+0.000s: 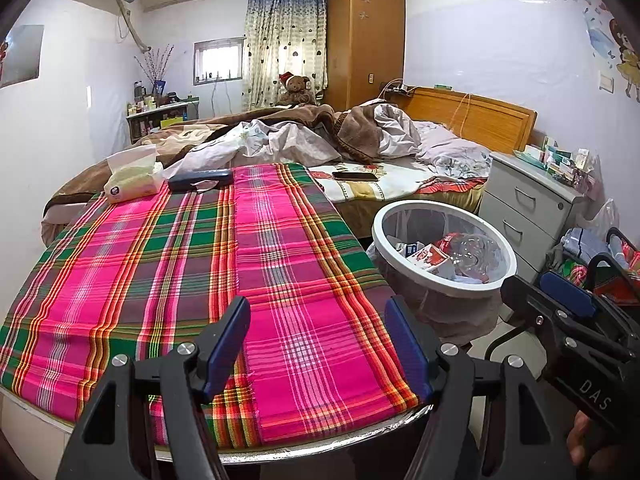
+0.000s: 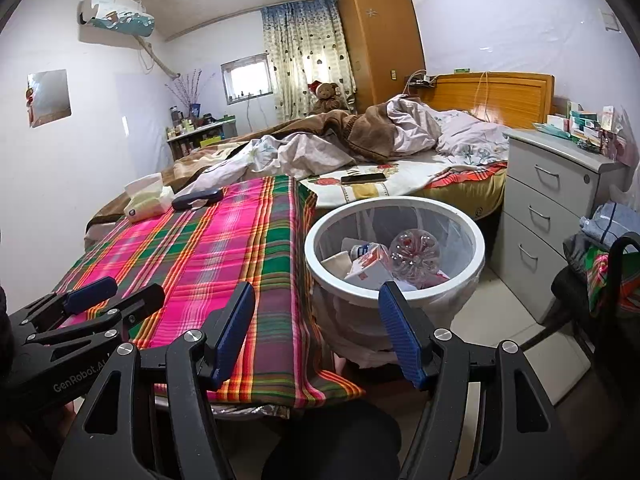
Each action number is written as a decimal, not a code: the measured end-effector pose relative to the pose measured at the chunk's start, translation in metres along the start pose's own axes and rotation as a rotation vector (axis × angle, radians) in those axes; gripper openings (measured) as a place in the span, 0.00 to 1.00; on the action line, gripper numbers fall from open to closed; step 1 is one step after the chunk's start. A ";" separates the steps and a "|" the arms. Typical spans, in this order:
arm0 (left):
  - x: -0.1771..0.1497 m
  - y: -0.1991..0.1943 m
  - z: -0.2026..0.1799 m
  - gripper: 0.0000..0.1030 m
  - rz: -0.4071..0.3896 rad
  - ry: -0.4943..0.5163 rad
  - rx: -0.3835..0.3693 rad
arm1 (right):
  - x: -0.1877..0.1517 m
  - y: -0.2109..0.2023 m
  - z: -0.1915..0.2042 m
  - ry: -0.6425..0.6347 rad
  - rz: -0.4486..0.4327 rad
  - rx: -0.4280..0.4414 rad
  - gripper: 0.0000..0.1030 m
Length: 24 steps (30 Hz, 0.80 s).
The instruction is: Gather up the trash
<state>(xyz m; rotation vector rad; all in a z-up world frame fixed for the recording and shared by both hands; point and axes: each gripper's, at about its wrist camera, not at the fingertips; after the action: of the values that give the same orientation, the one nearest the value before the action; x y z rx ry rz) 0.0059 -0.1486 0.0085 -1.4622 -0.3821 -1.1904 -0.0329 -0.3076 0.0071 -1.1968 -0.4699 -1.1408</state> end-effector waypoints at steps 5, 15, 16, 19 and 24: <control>-0.002 -0.002 0.002 0.69 0.000 -0.002 0.004 | 0.000 -0.001 0.001 -0.001 0.000 0.001 0.64; -0.002 -0.002 0.002 0.69 -0.001 -0.005 0.002 | 0.001 -0.001 0.002 -0.001 -0.001 0.002 0.64; -0.002 -0.002 0.002 0.69 0.000 -0.005 0.003 | 0.000 -0.001 0.001 -0.002 -0.002 0.002 0.64; -0.003 -0.003 0.002 0.69 -0.001 -0.006 0.004 | 0.000 -0.001 0.001 -0.002 -0.001 0.002 0.64; -0.003 -0.004 0.004 0.69 -0.002 -0.008 0.006 | 0.000 -0.001 0.002 -0.002 0.000 0.002 0.64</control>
<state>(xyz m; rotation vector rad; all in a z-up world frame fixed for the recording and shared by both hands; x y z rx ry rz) 0.0035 -0.1431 0.0086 -1.4620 -0.3929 -1.1843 -0.0329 -0.3059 0.0084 -1.1959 -0.4727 -1.1393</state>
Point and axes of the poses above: each gripper's, at about its wrist camera, not at the fingertips, and y roughly the way its jaws point, z to its left, x to its top, and after that the axes turned 14 degrees about y, right-handed
